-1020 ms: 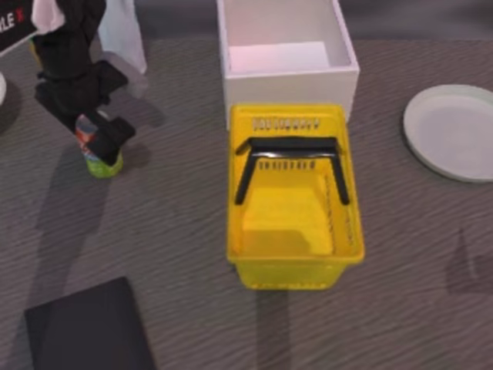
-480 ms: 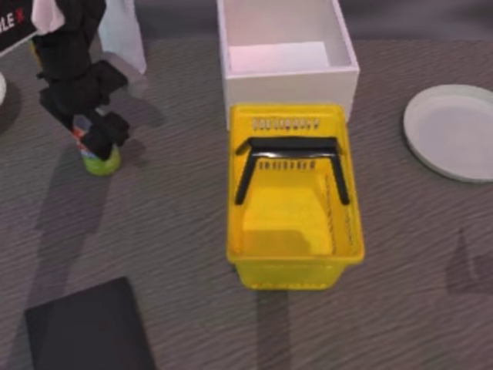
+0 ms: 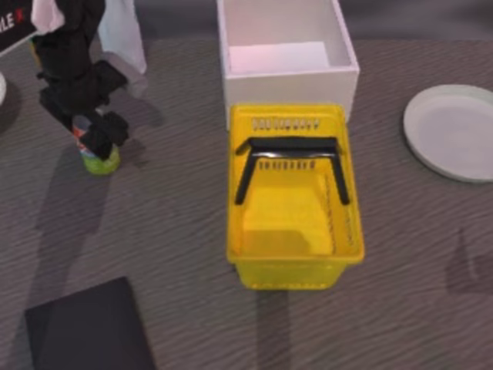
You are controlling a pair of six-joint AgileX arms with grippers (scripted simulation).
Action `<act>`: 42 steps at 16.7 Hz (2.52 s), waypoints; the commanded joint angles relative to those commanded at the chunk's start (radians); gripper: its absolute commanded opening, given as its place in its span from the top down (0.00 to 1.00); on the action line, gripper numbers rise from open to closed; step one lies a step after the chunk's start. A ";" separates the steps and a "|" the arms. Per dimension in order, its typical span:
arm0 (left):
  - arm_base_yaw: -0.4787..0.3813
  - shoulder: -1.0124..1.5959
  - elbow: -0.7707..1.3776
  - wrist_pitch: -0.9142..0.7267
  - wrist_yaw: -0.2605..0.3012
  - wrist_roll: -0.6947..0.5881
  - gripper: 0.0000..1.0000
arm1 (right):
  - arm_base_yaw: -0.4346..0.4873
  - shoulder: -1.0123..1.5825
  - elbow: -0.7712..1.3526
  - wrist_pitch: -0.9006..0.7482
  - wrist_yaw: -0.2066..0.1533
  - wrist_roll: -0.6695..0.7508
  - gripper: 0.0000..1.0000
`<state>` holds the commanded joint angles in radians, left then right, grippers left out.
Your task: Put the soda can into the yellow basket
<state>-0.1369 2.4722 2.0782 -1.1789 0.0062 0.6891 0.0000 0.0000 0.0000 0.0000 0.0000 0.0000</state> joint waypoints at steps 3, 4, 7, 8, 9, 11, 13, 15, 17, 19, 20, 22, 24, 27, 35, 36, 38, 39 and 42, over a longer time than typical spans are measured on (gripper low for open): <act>-0.003 -0.002 -0.003 0.010 0.008 -0.002 1.00 | 0.000 0.000 0.000 0.000 0.000 0.000 0.00; -0.006 -0.004 -0.009 0.030 0.023 -0.010 1.00 | 0.000 0.000 0.000 0.000 0.000 0.000 0.00; -0.019 -0.016 -0.047 0.150 0.114 -0.051 1.00 | 0.000 0.000 0.000 0.000 0.000 0.000 0.00; -0.025 -0.023 -0.066 0.209 0.156 -0.071 1.00 | 0.000 0.000 0.000 0.000 0.000 0.000 0.00; -0.032 -0.031 -0.088 0.276 0.204 -0.093 1.00 | 0.000 0.000 0.000 0.000 0.000 0.000 0.00; -0.048 -0.050 -0.141 0.434 0.312 -0.145 1.00 | 0.000 0.000 0.000 0.000 0.000 0.000 0.00; -0.065 -0.071 -0.202 0.620 0.434 -0.205 1.00 | 0.000 0.000 0.000 0.000 0.000 0.000 0.00; -0.083 -0.095 -0.273 0.827 0.565 -0.272 1.00 | 0.000 0.000 0.000 0.000 0.000 0.000 0.00; -0.102 -0.124 -0.351 1.044 0.699 -0.344 1.00 | 0.000 0.000 0.000 0.000 0.000 0.000 0.00; -0.119 -0.157 -0.430 1.259 0.831 -0.415 1.00 | 0.000 0.000 0.000 0.000 0.000 0.000 0.00; -0.127 -0.175 -0.468 1.363 0.894 -0.449 1.00 | 0.000 0.000 0.000 0.000 0.000 0.000 0.00; -0.143 -0.213 -0.539 1.550 1.013 -0.512 1.00 | 0.000 0.000 0.000 0.000 0.000 0.000 0.00; -0.156 -0.248 -0.600 1.703 1.117 -0.565 1.00 | 0.000 0.000 0.000 0.000 0.000 0.000 0.00; -0.170 -0.293 -0.667 1.855 1.231 -0.623 1.00 | 0.000 0.000 0.000 0.000 0.000 0.000 0.00; -0.170 -0.307 -0.691 1.912 1.275 -0.642 1.00 | 0.000 0.000 0.000 0.000 0.000 0.000 0.00; -0.169 -0.293 -0.693 1.926 1.276 -0.643 1.00 | 0.000 0.000 0.000 0.000 0.000 0.000 0.00; -0.166 -0.243 -0.703 1.984 1.280 -0.644 1.00 | 0.000 0.000 0.000 0.000 0.000 0.000 0.00; -0.164 -0.212 -0.711 2.028 1.281 -0.645 1.00 | 0.000 0.000 0.000 0.000 0.000 0.000 0.00; -0.156 -0.115 -0.736 2.164 1.281 -0.649 1.00 | 0.000 0.000 0.000 0.000 0.000 0.000 0.00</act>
<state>-0.2925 2.3570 1.3425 0.9851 1.2869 0.0404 0.0000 0.0000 0.0000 0.0000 0.0000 0.0000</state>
